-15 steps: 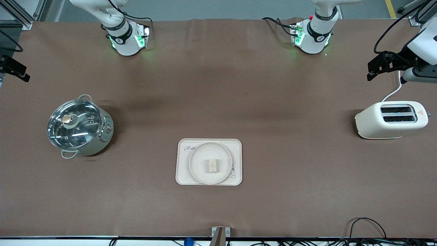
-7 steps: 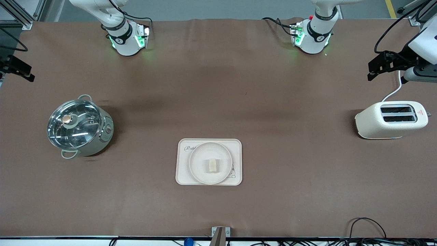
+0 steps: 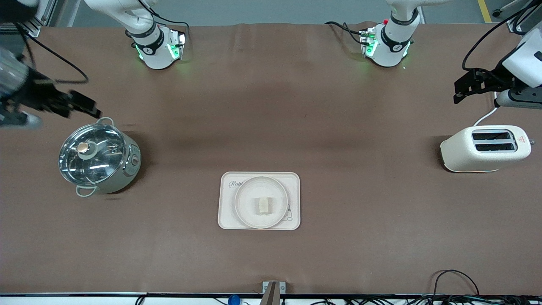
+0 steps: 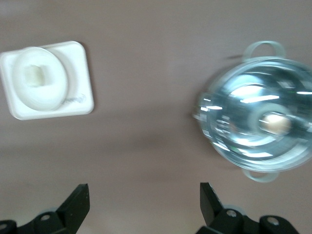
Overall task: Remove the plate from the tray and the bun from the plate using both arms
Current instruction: 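Reach the right gripper down to the white plate on the tray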
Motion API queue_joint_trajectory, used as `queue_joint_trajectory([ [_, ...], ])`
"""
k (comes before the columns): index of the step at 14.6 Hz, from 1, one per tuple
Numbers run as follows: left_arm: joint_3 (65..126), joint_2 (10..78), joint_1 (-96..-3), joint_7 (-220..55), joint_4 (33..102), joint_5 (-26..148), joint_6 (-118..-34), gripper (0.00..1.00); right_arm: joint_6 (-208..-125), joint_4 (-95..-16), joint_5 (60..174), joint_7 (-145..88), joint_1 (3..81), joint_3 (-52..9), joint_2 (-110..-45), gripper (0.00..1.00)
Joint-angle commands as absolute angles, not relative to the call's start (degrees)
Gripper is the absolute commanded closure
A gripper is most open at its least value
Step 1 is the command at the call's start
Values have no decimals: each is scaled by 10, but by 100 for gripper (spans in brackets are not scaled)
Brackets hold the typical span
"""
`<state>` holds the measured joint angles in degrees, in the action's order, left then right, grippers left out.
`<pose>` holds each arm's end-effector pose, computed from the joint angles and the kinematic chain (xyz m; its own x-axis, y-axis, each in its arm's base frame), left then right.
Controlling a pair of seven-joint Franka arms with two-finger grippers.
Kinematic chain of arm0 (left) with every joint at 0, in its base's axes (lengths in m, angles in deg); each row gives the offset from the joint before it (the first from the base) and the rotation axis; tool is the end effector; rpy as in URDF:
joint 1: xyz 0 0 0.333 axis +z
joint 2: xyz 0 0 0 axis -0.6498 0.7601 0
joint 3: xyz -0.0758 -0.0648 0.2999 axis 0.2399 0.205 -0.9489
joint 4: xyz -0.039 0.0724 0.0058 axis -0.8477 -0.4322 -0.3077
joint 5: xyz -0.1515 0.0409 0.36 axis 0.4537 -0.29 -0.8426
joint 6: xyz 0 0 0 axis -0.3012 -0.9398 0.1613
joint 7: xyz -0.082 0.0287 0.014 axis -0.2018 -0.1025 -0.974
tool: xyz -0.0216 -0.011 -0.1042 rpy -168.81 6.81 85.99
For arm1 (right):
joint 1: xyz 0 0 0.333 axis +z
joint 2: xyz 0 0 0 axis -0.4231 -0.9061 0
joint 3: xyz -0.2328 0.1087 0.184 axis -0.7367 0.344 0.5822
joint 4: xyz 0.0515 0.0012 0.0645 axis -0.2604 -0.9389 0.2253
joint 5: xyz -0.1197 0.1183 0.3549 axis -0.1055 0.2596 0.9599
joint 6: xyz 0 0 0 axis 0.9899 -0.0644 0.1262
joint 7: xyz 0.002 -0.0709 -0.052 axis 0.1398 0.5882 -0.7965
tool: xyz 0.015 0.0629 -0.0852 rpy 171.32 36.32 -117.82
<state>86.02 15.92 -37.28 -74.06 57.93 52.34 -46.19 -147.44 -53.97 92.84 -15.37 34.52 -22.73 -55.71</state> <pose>0.5328 -0.0546 0.6444 0.9909 -0.1341 -0.0100 -0.1341 -0.9909 -0.0050 0.5636 0.0497 0.5619 0.9904 -0.1150 -0.0761 -0.1284 -0.9706 -0.2035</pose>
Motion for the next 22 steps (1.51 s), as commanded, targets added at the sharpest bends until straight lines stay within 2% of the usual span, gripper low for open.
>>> queue_joint_trajectory([
  [1, 864, 172, -370, -743, 565, 525, -451, 0, -1552, -545, 985, -135, 388, -231, -629, 0],
  [5, 864, 177, -369, -743, 565, 525, -452, 0, -1686, -545, 1024, -127, 446, -231, -731, 0],
  [7, 864, 177, -368, -743, 566, 525, -452, 0, -1749, -542, 1086, -128, 466, -231, -784, 0],
  [9, 864, 177, -368, -743, 568, 525, -452, 0, -1792, -527, 1109, -127, 494, -231, -832, 0],
  [12, 864, 177, -367, -743, 570, 525, -452, 0, -1825, -492, 1157, -128, 527, -231, -901, 0],
  [15, 864, 177, -367, -743, 570, 525, -452, 0, -1886, -482, 1167, -127, 557, -231, -941, 0],
  [19, 864, 177, -367, -743, 570, 527, -452, 0, -1895, -456, 1166, -109, 568, -231, -982, 2],
  [22, 864, 178, -367, -738, 570, 527, -452, 0, -1893, -386, 1165, -44, 572, -231, -1027, 7],
])
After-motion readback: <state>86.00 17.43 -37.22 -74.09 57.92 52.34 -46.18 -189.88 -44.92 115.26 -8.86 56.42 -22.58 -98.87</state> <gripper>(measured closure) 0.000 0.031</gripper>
